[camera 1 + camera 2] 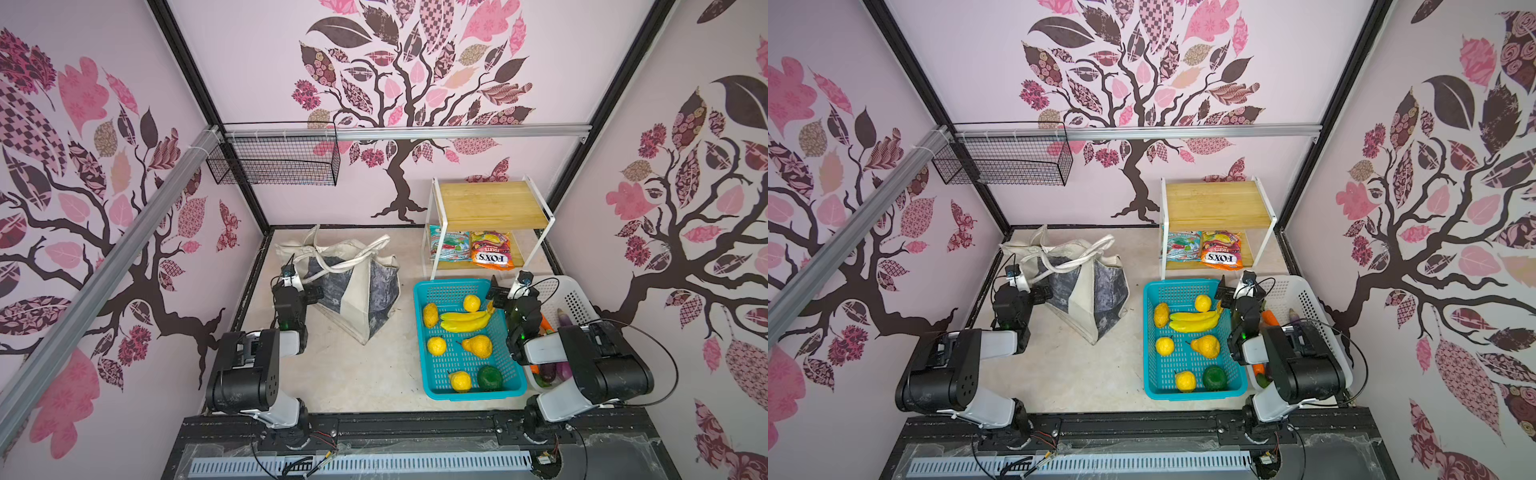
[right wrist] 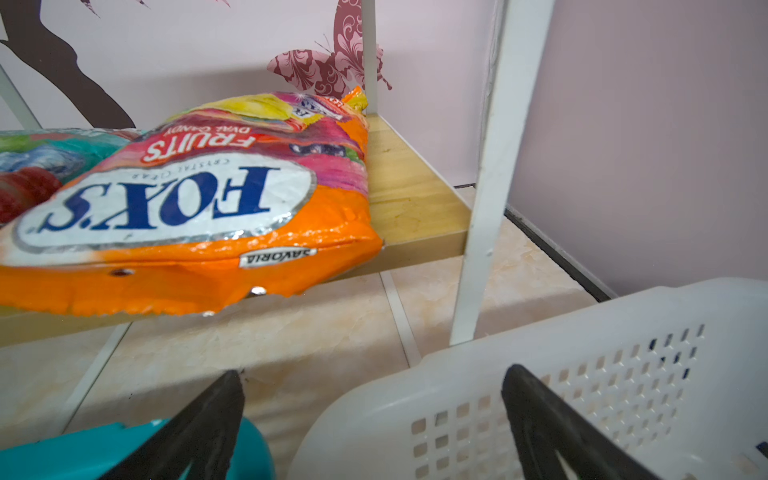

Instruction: Place the food into the grocery bag and tie it

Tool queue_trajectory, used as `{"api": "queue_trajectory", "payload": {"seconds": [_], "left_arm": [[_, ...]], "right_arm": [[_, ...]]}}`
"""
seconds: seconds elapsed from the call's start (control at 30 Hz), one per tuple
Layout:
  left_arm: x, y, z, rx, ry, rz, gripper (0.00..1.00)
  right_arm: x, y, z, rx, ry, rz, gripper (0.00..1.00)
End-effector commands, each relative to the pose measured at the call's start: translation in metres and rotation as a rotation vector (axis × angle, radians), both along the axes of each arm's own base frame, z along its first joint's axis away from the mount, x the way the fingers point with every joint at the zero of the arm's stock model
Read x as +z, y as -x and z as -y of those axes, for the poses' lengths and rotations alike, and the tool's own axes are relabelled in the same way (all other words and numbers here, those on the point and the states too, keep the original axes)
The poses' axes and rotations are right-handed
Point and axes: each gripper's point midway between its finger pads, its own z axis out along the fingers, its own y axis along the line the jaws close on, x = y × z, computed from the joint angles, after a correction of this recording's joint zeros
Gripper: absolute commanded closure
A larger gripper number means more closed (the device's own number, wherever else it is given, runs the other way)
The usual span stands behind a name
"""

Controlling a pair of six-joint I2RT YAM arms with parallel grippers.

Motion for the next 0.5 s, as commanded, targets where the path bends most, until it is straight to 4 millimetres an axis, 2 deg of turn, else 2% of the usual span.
{"api": "queue_trajectory", "payload": {"seconds": [0.0, 0.27, 0.33, 0.47], "left_arm": [[-0.0358, 0.0082, 0.0178, -0.081, -0.008, -0.119, 0.02], [-0.0343, 0.0090, 0.0176, -0.080, -0.011, -0.113, 0.02], [-0.0344, 0.0093, 0.0182, -0.081, -0.011, -0.112, 0.02], [-0.0347, 0.0092, 0.0180, -0.081, -0.010, -0.113, 0.02]], "right_arm": [[-0.0233, 0.0045, 0.0027, -0.002, 0.011, -0.076, 0.00], [-0.0231, 0.0043, 0.0032, -0.004, 0.011, -0.077, 0.01], [-0.0286, -0.0028, 0.0036, 0.007, -0.006, -0.106, 0.00], [-0.0250, 0.0024, 0.0042, 0.014, -0.004, -0.090, 0.00]]}}
